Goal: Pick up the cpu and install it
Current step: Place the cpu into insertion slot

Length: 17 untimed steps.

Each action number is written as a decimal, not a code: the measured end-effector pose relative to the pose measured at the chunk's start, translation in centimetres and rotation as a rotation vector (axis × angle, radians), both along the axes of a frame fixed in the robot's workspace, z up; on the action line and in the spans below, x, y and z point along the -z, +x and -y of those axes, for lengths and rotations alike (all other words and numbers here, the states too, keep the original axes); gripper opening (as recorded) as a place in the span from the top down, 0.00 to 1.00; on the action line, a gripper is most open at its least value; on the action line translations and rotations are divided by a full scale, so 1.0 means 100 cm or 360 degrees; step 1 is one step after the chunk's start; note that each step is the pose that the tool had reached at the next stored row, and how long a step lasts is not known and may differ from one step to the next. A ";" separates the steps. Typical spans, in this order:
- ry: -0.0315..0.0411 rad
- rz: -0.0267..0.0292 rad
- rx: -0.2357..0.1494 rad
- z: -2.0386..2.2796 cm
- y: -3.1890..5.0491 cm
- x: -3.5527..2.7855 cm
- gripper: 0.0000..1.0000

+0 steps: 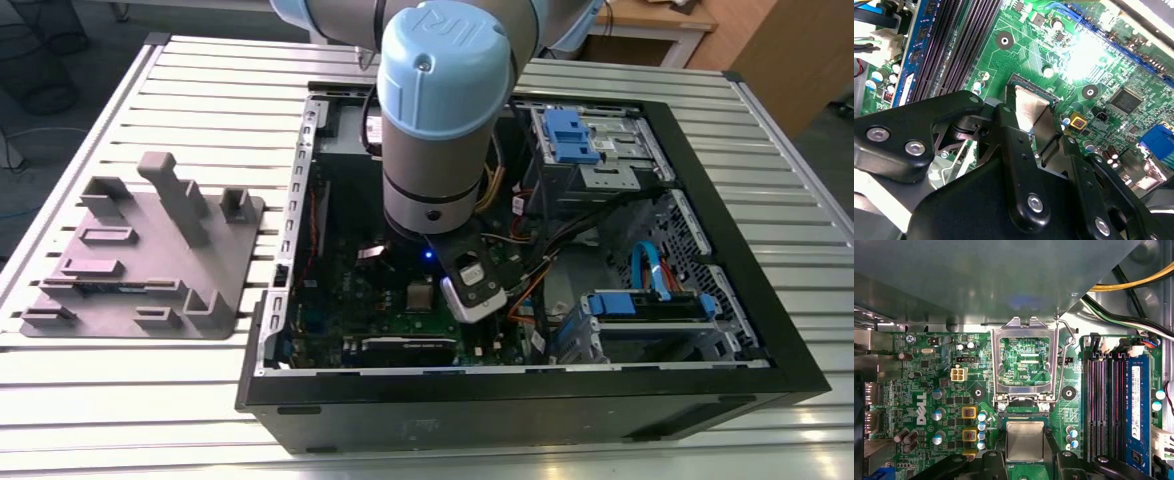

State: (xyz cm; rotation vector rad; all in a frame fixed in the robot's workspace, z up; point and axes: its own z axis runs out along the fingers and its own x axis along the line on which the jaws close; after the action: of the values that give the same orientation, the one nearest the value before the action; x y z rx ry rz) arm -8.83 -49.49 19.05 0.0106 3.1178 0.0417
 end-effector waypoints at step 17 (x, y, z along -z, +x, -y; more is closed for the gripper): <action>0.0001 0.00002 0.0007 0.0000 -0.0001 -0.0039 0.60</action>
State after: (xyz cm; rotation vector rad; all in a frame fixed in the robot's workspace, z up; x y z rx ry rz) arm -8.84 -49.48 19.44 0.0173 3.1175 0.0421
